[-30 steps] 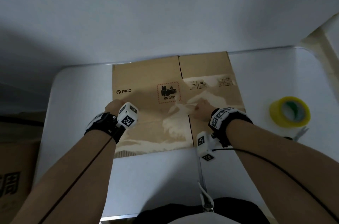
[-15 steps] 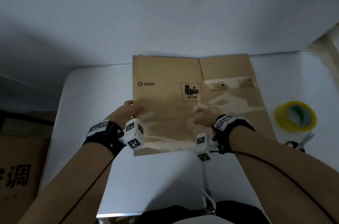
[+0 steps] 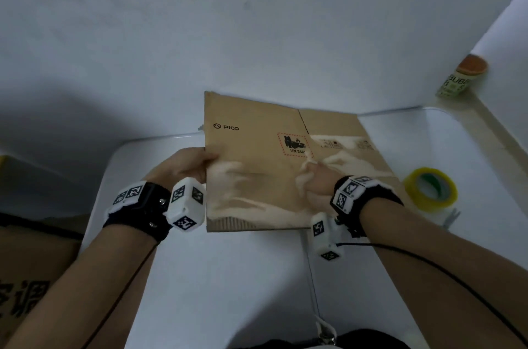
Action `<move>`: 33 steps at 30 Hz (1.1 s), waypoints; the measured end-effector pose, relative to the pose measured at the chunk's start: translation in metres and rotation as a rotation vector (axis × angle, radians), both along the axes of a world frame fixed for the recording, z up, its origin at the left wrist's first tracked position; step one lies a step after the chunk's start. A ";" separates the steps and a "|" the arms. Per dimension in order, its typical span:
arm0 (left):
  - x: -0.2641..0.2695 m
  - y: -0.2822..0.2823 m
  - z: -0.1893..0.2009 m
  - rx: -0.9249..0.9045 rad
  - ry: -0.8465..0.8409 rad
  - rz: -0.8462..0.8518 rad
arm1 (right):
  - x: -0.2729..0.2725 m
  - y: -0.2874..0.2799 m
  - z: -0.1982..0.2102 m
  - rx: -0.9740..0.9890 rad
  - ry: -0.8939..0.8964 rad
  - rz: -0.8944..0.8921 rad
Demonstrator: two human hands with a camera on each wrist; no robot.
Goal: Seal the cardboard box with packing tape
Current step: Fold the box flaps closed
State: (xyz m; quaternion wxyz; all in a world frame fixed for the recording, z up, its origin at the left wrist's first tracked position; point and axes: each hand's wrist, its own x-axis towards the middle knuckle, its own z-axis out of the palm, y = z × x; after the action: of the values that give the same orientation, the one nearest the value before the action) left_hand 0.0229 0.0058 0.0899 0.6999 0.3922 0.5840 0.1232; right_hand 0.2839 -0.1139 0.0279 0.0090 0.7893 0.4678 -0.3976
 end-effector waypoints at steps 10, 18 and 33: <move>0.030 -0.010 0.072 0.216 -0.183 0.211 | 0.035 -0.019 0.175 0.396 -0.245 0.091; 0.058 -0.026 0.112 0.292 -0.272 0.155 | 0.035 -0.021 0.199 0.502 -0.270 0.058; 0.077 -0.024 0.139 0.235 -0.363 0.324 | 0.047 0.005 0.212 0.980 -0.310 0.048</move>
State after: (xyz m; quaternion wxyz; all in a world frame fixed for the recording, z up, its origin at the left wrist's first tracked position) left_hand 0.1002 -0.0179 0.2294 0.7140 0.3436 0.4857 0.3691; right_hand 0.3307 -0.1088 0.2402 -0.2839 0.7394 0.6104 -0.0098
